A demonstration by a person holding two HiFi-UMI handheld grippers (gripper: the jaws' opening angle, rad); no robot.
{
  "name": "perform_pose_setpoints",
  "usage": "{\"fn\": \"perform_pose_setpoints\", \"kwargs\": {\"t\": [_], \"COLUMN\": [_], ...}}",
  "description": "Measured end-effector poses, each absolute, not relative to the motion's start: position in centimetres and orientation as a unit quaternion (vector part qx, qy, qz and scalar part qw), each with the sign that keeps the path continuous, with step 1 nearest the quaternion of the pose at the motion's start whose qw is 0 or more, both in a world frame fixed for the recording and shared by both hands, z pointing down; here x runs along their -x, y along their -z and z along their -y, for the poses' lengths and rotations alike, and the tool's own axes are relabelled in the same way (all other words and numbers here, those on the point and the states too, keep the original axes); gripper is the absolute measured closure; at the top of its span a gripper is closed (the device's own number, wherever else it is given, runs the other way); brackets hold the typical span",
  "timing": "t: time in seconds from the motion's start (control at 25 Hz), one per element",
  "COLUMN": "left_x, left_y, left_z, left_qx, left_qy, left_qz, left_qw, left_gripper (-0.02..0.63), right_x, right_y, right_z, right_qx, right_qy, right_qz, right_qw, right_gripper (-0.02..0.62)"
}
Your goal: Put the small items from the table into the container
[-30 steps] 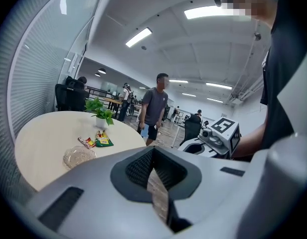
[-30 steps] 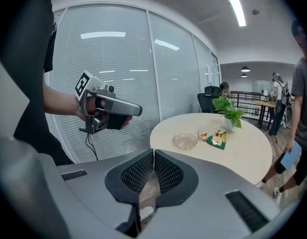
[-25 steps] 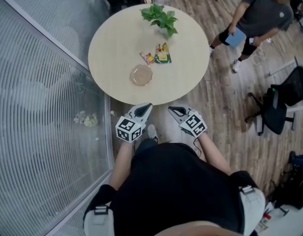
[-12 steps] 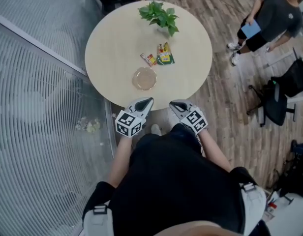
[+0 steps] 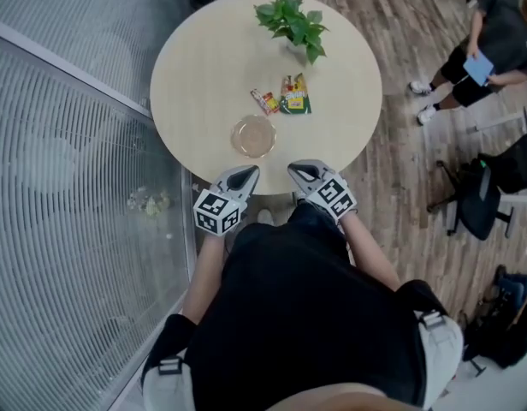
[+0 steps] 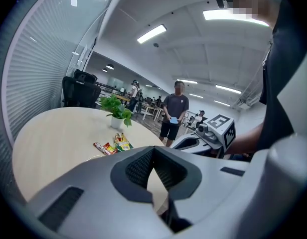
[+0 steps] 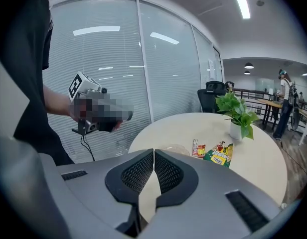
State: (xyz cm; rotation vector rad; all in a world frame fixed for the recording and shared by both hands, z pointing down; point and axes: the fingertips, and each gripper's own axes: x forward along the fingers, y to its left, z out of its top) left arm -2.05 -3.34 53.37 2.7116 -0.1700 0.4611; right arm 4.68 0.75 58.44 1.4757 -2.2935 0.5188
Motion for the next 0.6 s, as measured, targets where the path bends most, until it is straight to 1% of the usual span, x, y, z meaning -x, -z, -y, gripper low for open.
{"fn": "perform_pose_setpoints", "kwargs": {"t": [0.36, 0.6], "left_x": [-3.9, -6.2], "left_y": [-52.6, -53.1], "left_z": [5.7, 5.8], "left_qx": [-0.963, -0.957], "left_qy": [-0.172, -0.183], "left_qz": [0.095, 0.122], "left_qw": [0.187, 0.189], "left_gripper": [0.606, 0.606], "right_x": [-10.6, -13.7], "right_y": [-58.7, -59.7], "right_z": [2.7, 3.6], "right_qx": [-0.478, -0.451], "right_qy": [-0.182, -0.187], "right_qz": [0.839, 0.851], "right_qw": [0.188, 0.193], "right_gripper": [0.571, 0.571]}}
